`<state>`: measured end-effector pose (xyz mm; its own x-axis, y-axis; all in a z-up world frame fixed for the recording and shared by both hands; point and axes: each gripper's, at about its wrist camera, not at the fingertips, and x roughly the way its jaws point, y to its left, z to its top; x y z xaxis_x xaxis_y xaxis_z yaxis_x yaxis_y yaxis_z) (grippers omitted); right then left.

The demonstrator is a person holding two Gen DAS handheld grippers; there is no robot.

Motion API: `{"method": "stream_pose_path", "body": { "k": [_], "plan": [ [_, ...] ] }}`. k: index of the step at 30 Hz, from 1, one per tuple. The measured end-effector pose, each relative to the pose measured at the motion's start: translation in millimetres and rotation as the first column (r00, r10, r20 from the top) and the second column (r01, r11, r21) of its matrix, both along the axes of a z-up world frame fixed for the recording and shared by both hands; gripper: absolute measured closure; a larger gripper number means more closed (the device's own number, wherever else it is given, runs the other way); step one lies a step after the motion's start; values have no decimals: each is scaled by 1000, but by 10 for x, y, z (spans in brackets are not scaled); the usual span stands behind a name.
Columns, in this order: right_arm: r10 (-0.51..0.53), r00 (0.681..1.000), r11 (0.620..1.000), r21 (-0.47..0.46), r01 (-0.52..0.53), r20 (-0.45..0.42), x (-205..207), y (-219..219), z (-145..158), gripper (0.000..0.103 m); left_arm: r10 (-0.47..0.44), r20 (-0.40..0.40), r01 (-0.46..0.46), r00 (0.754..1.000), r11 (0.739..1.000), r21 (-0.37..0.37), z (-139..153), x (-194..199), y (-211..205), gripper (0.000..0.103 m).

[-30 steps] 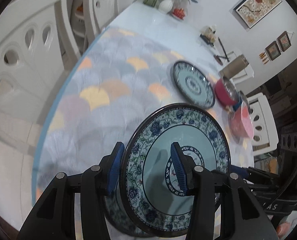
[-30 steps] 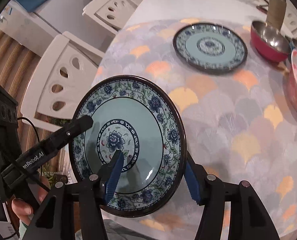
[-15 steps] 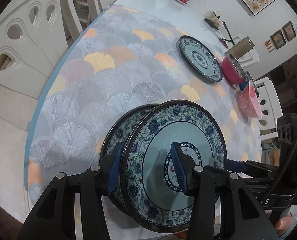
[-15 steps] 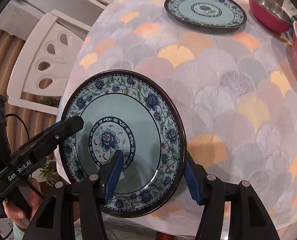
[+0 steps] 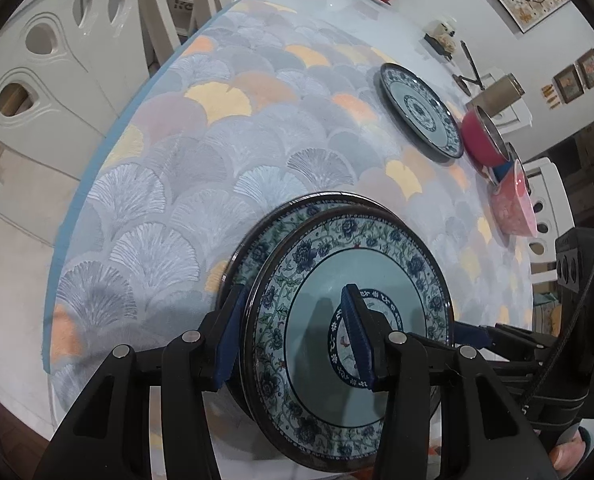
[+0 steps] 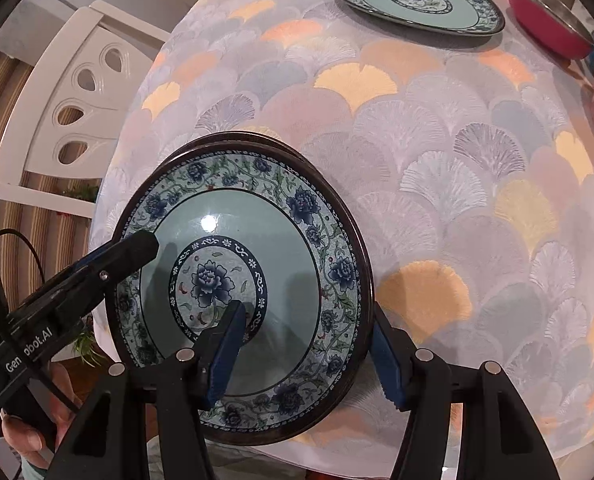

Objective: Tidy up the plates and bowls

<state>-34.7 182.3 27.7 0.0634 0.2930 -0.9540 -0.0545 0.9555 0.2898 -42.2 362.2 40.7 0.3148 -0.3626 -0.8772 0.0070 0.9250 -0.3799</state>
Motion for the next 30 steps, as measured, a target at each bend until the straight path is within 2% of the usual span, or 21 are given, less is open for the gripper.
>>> {"method": "stream_pose_path", "body": {
  "k": [5, 9, 15, 22, 25, 28, 30],
  "plan": [
    [-13, 1000, 1000, 24, 13, 1, -11, -25, 0, 44, 29, 14, -29, 999, 999, -20, 34, 39, 74, 59],
    [-4, 996, 998, -66, 10, 88, -22, -54, 143, 44, 62, 52, -63, 997, 998, 10, 123, 69, 141, 59],
    [7, 997, 999, -32, -5, 75, -51, -74, 172, 44, 103, 86, -102, 991, 995, -22, 266, 174, 264, 59],
    [-6, 990, 1000, -18, 8, 141, 53, -192, 397, 44, 8, 164, -11, 986, 1000, 18, 555, 385, 44, 59],
    [15, 986, 1000, -22, -12, 167, 218, -310, 507, 44, -66, 232, 56, 970, 997, 51, 800, 591, -138, 59],
    [-27, 974, 997, -59, 42, 224, 436, -562, 636, 44, -120, 280, 103, 953, 992, 73, 979, 807, -319, 57],
    [-111, 968, 993, -22, 119, 226, 604, -816, 690, 44, -141, 284, 129, 948, 990, 62, 1021, 966, -419, 57]
  ]
}}
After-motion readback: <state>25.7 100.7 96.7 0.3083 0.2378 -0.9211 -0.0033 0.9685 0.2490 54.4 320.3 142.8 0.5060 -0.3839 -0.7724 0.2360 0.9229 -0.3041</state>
